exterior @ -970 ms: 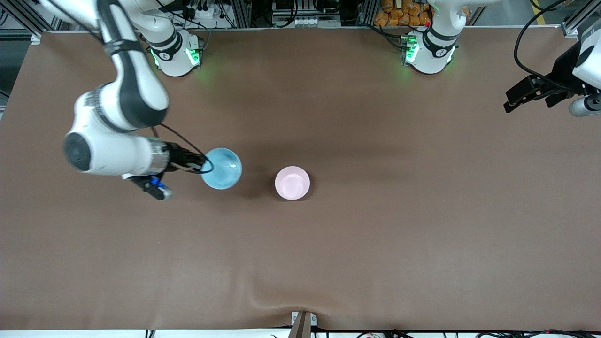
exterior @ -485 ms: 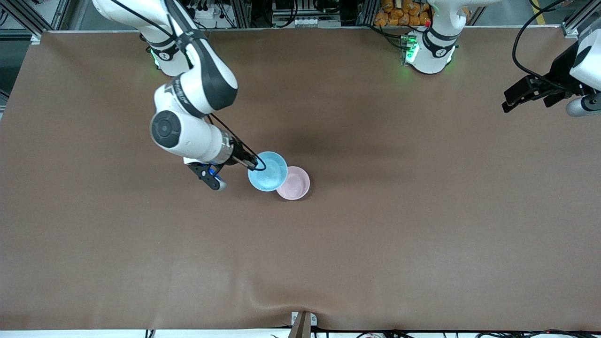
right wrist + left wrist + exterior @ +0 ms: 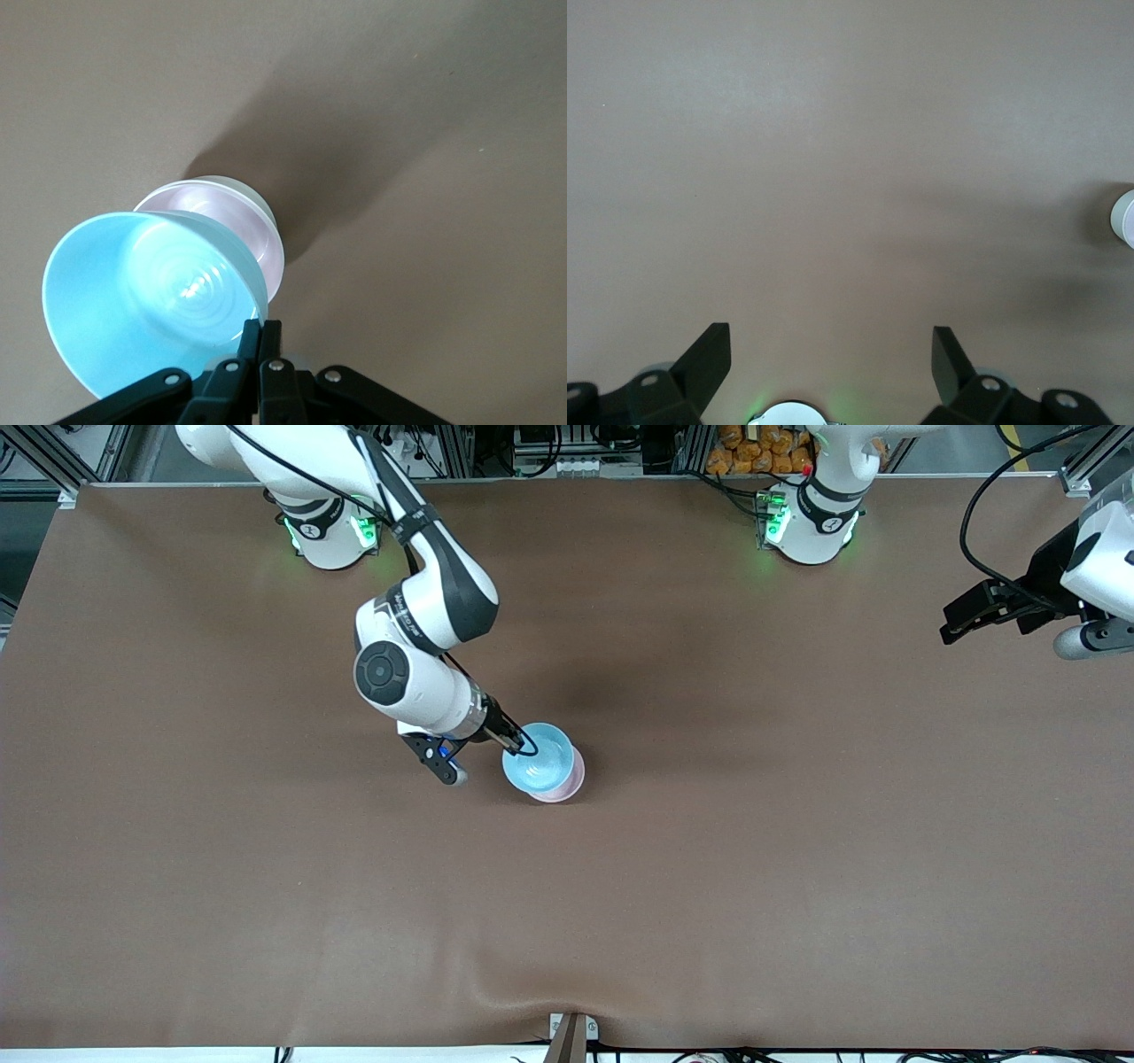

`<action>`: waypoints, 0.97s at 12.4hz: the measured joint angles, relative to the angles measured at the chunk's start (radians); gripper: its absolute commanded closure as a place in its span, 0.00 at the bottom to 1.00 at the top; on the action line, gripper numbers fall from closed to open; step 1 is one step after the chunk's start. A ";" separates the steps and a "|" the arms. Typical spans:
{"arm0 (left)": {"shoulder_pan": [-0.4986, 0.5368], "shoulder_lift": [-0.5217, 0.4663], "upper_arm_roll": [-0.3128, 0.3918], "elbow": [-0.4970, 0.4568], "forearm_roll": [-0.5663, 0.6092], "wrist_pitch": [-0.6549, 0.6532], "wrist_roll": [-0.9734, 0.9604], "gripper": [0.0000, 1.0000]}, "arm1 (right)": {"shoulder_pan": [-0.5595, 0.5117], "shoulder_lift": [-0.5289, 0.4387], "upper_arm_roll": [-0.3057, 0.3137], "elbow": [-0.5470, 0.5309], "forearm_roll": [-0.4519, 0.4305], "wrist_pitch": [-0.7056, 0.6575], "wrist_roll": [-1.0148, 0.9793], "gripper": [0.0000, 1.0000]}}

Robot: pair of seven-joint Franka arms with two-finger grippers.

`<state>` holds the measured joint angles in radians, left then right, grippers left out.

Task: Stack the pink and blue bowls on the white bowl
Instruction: 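Carry the blue bowl with the right gripper onto the pink bowl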

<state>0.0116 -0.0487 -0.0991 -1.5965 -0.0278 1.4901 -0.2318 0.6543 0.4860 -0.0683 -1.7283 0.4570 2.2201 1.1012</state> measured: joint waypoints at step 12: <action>0.000 -0.006 0.004 0.011 0.000 -0.001 -0.002 0.00 | 0.037 0.080 -0.005 0.000 0.001 0.090 0.033 0.07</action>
<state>0.0116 -0.0546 -0.0956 -1.5855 -0.0278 1.4894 -0.2336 0.6916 0.5657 -0.0732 -1.7285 0.4582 2.3104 1.1345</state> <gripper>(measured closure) 0.000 0.982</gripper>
